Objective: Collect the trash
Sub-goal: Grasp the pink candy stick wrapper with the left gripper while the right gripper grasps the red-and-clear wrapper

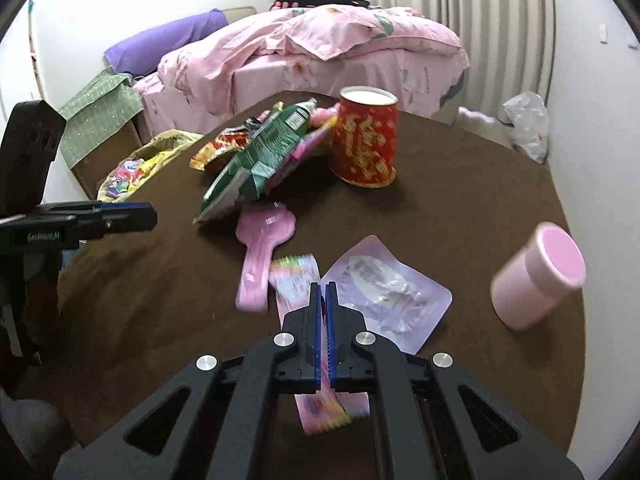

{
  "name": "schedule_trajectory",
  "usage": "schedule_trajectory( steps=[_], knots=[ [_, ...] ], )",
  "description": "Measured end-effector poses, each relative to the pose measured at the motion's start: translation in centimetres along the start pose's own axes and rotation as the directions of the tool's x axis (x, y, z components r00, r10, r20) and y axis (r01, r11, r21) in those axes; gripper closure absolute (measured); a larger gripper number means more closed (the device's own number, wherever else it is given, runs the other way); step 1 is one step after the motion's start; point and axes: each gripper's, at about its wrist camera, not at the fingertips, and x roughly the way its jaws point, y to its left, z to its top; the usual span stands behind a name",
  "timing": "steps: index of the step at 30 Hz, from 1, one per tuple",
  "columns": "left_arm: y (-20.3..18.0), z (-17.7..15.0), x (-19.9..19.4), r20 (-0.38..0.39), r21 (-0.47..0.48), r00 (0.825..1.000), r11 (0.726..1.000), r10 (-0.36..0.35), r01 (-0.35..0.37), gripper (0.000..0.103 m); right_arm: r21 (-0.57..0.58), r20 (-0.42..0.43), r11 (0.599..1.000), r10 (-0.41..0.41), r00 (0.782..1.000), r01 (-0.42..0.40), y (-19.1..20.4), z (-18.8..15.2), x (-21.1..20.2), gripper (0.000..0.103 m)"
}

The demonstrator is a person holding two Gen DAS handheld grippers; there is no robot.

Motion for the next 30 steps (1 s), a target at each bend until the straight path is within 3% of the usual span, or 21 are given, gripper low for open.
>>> schedule_trajectory(
  steps=[4,5,6,7,8,16,19,23,27,30],
  knots=[
    [-0.5,-0.1,0.1,-0.005,0.009,1.000,1.000,-0.004,0.004,0.063,0.059,0.011,0.998,0.022,1.000,-0.023,-1.1,-1.6,-1.1,0.097],
    [-0.6,-0.1,0.1,-0.004,0.010,1.000,1.000,-0.003,0.003,0.063,0.070,0.023,0.997,0.020,1.000,-0.021,-1.4,-1.9,-1.5,0.089],
    [-0.7,-0.1,0.0,-0.002,0.012,1.000,1.000,-0.003,0.003,0.063,0.079,0.054,0.997,0.008,0.999,-0.013,-1.6,-2.3,-2.2,0.078],
    [-0.8,-0.1,-0.1,0.000,0.015,1.000,1.000,-0.003,0.003,0.063,0.080,0.082,0.996,0.019,0.996,-0.026,-1.8,-2.7,-2.8,0.045],
    [-1.0,-0.1,-0.1,0.001,0.019,1.000,1.000,-0.003,0.003,0.063,0.083,0.097,0.996,0.027,0.995,-0.035,-1.9,-3.0,-3.2,0.033],
    [-3.0,-0.3,0.8,-0.024,0.060,0.999,0.998,-0.026,0.027,0.063,0.153,0.027,0.988,-0.026,0.999,0.021,-4.6,-5.0,-3.7,0.033],
    [-4.0,-0.4,0.9,-0.030,0.089,0.999,0.996,-0.029,0.031,0.063,0.124,0.016,0.992,-0.003,1.000,0.001,-4.9,-5.1,-3.1,0.033],
    [-4.5,-0.4,1.2,-0.040,0.103,0.999,0.994,-0.026,0.030,0.063,0.045,-0.028,0.998,-0.037,0.999,0.038,-5.7,-5.3,-1.5,0.033],
    [-4.9,-0.4,1.7,-0.052,0.107,0.998,0.994,-0.021,0.027,0.063,0.044,-0.041,0.999,-0.024,0.999,0.026,-6.7,-5.0,-0.1,0.033],
    [-5.1,-0.5,2.0,-0.061,0.109,0.998,0.994,-0.020,0.027,0.063,0.010,-0.013,1.000,0.028,1.000,-0.028,-6.3,-3.9,0.3,0.033]
  ],
)
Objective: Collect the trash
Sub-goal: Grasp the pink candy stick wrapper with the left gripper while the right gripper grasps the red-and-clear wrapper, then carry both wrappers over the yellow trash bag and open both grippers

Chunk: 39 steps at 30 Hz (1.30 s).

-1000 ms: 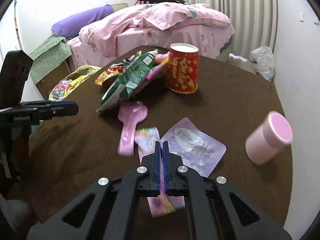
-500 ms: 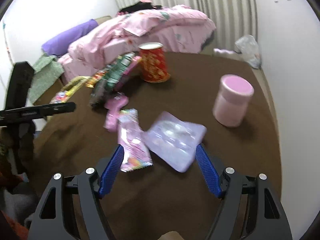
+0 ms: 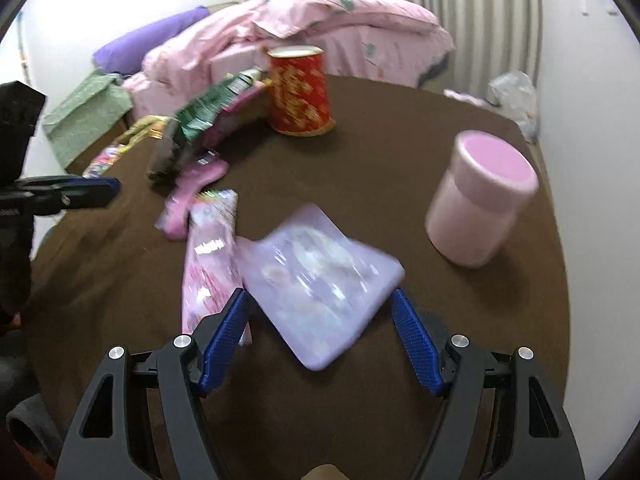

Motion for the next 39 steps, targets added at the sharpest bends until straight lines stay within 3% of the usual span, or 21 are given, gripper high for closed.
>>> schedule_trajectory(
  steps=[1,6,8,13,17,24,29,32,35,39],
  knots=[
    [0.0,0.0,0.1,-0.004,-0.001,1.000,1.000,0.000,0.000,0.063,-0.006,0.000,1.000,0.004,1.000,-0.004,0.2,0.1,0.1,0.035],
    [-0.1,-0.1,0.1,-0.011,-0.002,1.000,1.000,-0.002,0.002,0.063,0.017,0.005,1.000,0.026,1.000,-0.026,0.3,0.9,0.5,0.075],
    [-0.3,0.0,0.3,-0.018,-0.003,1.000,1.000,-0.013,0.013,0.063,0.048,0.017,0.999,0.015,1.000,-0.016,-0.2,0.6,0.1,0.077],
    [-2.6,0.2,1.5,-0.067,0.025,0.992,0.994,-0.106,0.108,0.063,0.133,0.063,0.990,-0.051,0.997,0.042,-1.7,-1.0,-2.6,0.078],
    [-4.4,0.3,4.2,-0.169,-0.014,0.961,0.976,-0.218,0.219,0.059,0.212,0.085,0.974,-0.105,0.991,0.085,-3.4,-2.5,-4.7,0.078],
    [-6.1,2.1,7.4,-0.158,-0.007,0.976,0.989,-0.147,0.148,0.057,0.249,0.076,0.954,-0.192,0.978,0.168,-4.6,-4.4,-6.0,0.078],
    [-7.1,3.6,8.9,-0.129,0.001,0.990,0.999,-0.052,0.053,0.057,0.236,0.070,0.951,-0.224,0.972,0.202,-4.4,-4.9,-5.9,0.078],
    [-8.3,3.6,9.3,-0.126,0.057,0.992,0.998,0.005,0.002,0.057,0.229,0.065,0.947,-0.244,0.968,0.223,-4.2,-4.9,-5.7,0.078],
    [-9.3,3.0,9.2,-0.148,0.131,0.989,0.991,0.025,-0.005,0.074,0.233,0.072,0.948,-0.242,0.968,0.219,-4.1,-4.8,-5.7,0.078],
    [-9.3,2.1,8.2,-0.151,0.159,0.989,0.987,0.006,0.018,0.082,0.218,0.086,0.953,-0.235,0.968,0.212,-3.4,-4.4,-5.8,0.078]
  ],
)
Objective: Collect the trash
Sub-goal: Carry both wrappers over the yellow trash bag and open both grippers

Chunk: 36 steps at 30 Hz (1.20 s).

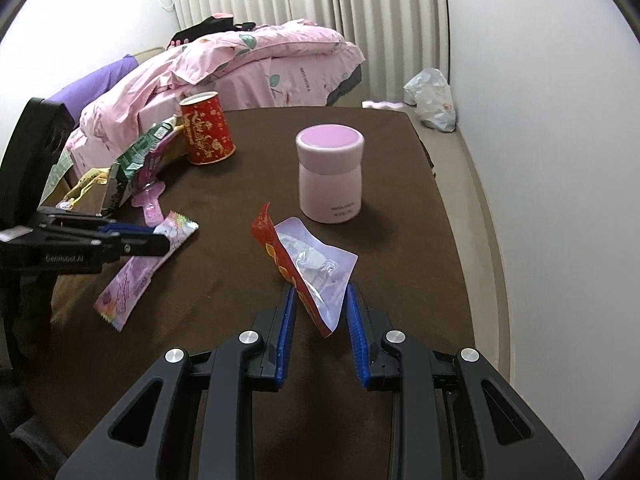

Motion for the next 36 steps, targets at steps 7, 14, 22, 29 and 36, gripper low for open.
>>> schedule_trajectory(
  steps=[7,14,22,29,36],
  knots=[
    [2.0,-2.0,-4.4,0.065,-0.018,0.998,1.000,-0.008,0.009,0.082,-0.059,0.032,0.998,0.026,0.999,-0.024,2.3,1.1,-1.0,0.078],
    [6.1,-3.7,-9.8,0.144,-0.077,0.988,0.996,0.057,-0.046,0.082,-0.120,0.067,0.990,0.077,0.995,-0.068,5.5,3.3,-1.4,0.078],
    [11.6,-4.1,-15.2,0.266,-0.185,0.951,0.977,0.155,-0.107,0.082,-0.234,0.114,0.962,0.168,0.979,-0.138,11.2,7.6,-1.6,0.078],
    [17.8,-5.0,-20.6,0.357,-0.320,0.885,0.929,0.299,-0.185,0.082,-0.323,0.126,0.922,0.263,0.956,-0.211,17.2,11.8,-1.4,0.078],
    [24.9,-7.6,-25.8,0.394,-0.476,0.768,0.827,0.504,-0.299,0.082,-0.408,0.082,0.862,0.363,0.928,-0.301,24.2,15.7,0.3,0.078]
  ],
)
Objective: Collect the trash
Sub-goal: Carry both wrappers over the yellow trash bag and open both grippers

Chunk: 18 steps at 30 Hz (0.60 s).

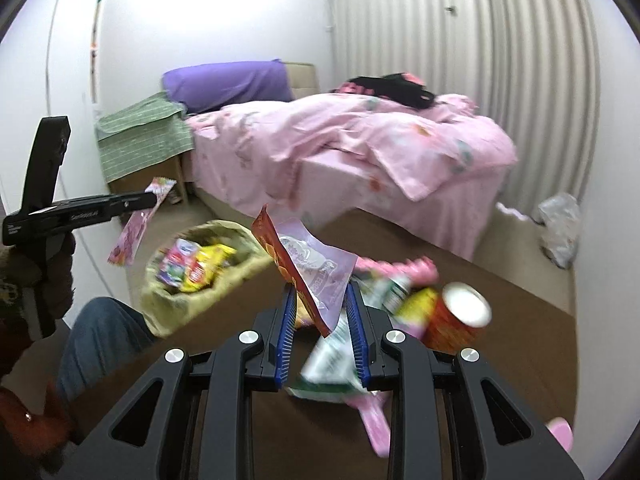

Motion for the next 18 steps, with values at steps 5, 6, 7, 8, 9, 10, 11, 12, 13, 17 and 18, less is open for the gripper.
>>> schedule_trajectory(
  steps=[5,6,7,8,9,10,11,12,13,17,18],
  knots=[
    [6.8,-0.1,1.0,0.003,-0.157,0.996,0.983,0.094,-0.093,0.082,-0.040,-0.040,0.995,0.087,0.995,-0.089,3.2,2.7,4.8,0.078],
    [7.7,-0.3,1.3,-0.001,-0.177,0.994,0.979,0.106,-0.104,0.082,-0.045,-0.048,0.994,0.097,0.994,-0.099,3.8,3.1,5.7,0.078],
    [8.6,-0.6,1.8,-0.006,-0.195,0.993,0.974,0.114,-0.113,0.082,-0.051,-0.063,0.992,0.116,0.991,-0.119,4.6,3.7,7.3,0.078],
    [9.3,-0.8,2.2,-0.013,-0.207,0.994,0.972,0.112,-0.113,0.082,-0.051,-0.073,0.990,0.127,0.989,-0.131,5.1,4.0,8.3,0.078],
    [9.7,-1.0,2.7,-0.020,-0.213,0.994,0.971,0.109,-0.110,0.082,-0.050,-0.083,0.989,0.138,0.987,-0.142,5.6,4.3,9.2,0.078],
    [10.1,-1.2,3.4,-0.028,-0.216,0.995,0.971,0.100,-0.104,0.082,-0.048,-0.102,0.986,0.156,0.983,-0.161,6.3,4.8,10.8,0.078],
    [10.3,-1.4,4.1,-0.037,-0.217,0.995,0.972,0.090,-0.096,0.082,-0.049,-0.112,0.984,0.162,0.980,-0.168,6.7,4.8,11.6,0.078],
    [10.4,-1.7,4.9,-0.048,-0.215,0.996,0.973,0.076,-0.085,0.082,-0.050,-0.122,0.984,0.166,0.979,-0.173,7.1,5.0,12.4,0.078],
    [10.5,-1.9,5.7,-0.057,-0.212,0.996,0.974,0.064,-0.075,0.082,-0.052,-0.139,0.983,0.169,0.976,-0.178,7.6,5.3,13.9,0.078],
    [11.0,-2.6,8.2,-0.083,-0.211,0.996,0.977,0.018,-0.035,0.082,-0.026,-0.191,0.979,0.195,0.962,-0.204,8.6,5.7,17.5,0.078],
    [11.2,-2.7,8.8,-0.092,-0.212,0.996,0.977,0.006,-0.025,0.082,-0.018,-0.205,0.977,0.203,0.957,-0.211,8.7,5.6,18.4,0.078]
  ],
)
